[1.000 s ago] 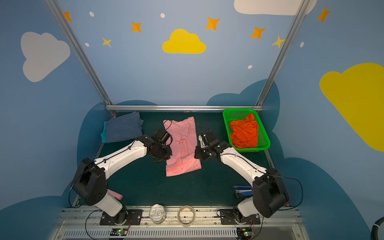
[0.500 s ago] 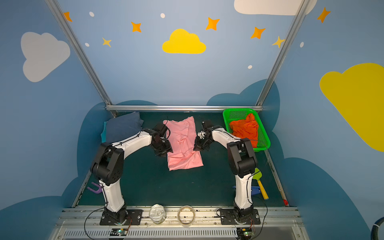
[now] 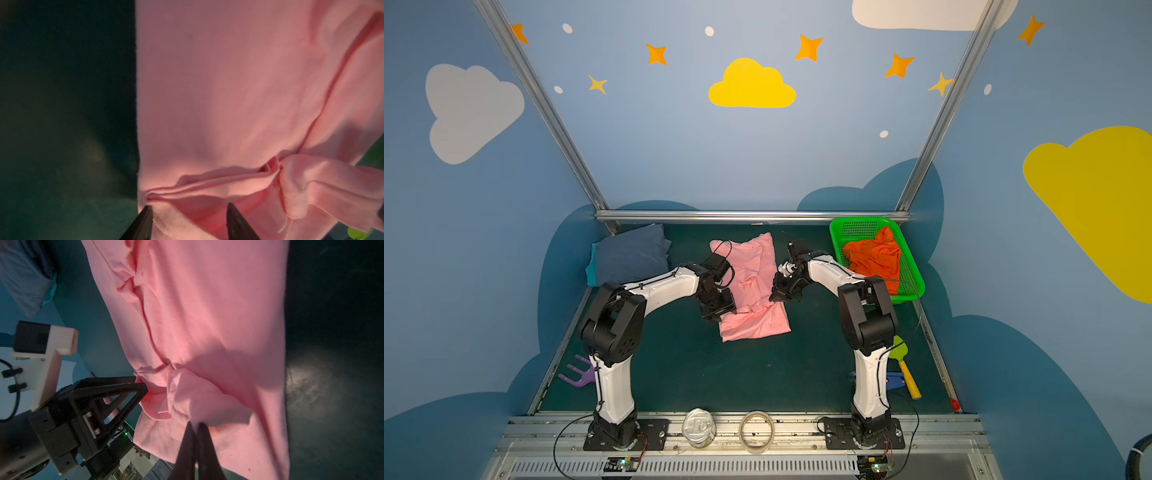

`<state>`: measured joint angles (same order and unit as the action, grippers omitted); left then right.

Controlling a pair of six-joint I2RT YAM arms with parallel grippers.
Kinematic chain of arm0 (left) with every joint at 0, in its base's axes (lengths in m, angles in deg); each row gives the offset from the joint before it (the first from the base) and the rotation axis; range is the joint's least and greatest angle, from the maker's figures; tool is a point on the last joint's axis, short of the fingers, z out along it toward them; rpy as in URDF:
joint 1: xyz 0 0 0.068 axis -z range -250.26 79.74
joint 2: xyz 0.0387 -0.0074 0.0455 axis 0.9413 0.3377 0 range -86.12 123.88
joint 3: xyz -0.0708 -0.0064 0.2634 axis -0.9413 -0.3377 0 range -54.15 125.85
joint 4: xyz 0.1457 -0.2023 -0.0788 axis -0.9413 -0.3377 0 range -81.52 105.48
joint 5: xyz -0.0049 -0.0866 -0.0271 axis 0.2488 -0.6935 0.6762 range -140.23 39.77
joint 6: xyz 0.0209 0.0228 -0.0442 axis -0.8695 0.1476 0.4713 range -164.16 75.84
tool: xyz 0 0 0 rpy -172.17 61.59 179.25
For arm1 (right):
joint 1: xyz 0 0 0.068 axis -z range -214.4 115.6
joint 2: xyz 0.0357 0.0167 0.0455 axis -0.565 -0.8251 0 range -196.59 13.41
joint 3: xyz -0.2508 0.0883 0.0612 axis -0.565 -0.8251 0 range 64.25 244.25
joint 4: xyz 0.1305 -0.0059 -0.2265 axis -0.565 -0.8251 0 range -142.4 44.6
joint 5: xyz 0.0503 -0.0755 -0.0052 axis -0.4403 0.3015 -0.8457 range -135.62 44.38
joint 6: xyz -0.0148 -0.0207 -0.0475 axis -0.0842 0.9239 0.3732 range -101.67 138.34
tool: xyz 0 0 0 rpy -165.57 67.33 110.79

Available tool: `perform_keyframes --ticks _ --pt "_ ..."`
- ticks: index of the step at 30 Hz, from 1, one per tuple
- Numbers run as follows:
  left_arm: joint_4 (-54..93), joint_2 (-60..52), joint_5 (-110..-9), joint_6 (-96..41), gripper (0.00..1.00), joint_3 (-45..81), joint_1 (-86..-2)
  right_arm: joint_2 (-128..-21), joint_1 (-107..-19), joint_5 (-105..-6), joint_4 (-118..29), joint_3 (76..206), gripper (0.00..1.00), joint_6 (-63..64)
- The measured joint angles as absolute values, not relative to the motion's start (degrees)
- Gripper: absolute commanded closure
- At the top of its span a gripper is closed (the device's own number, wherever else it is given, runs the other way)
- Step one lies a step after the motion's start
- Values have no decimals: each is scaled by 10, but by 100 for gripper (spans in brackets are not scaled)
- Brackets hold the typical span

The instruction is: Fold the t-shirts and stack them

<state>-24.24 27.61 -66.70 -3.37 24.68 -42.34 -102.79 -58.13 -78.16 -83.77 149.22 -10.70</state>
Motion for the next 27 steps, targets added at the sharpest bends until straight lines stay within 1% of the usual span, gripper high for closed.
perform_keyframes --ticks 1,3,7,18,27 --pt "-243 276 -663 -34 48 247 -423 -1028 -581 -781 -838 1492 100 -107" --pt "-246 277 -655 -33 72 248 -422 -1028 -581 -781 -838 1492 100 -106" --pt "-257 283 -639 -39 95 251 -421 -1028 -581 -782 -838 1492 100 -105" --pt "-311 281 -589 -53 96 309 -420 -1028 -581 -781 -843 1495 100 -107" --pt "-360 259 -548 -66 96 382 -425 -1028 -580 -780 -860 1547 100 -112"
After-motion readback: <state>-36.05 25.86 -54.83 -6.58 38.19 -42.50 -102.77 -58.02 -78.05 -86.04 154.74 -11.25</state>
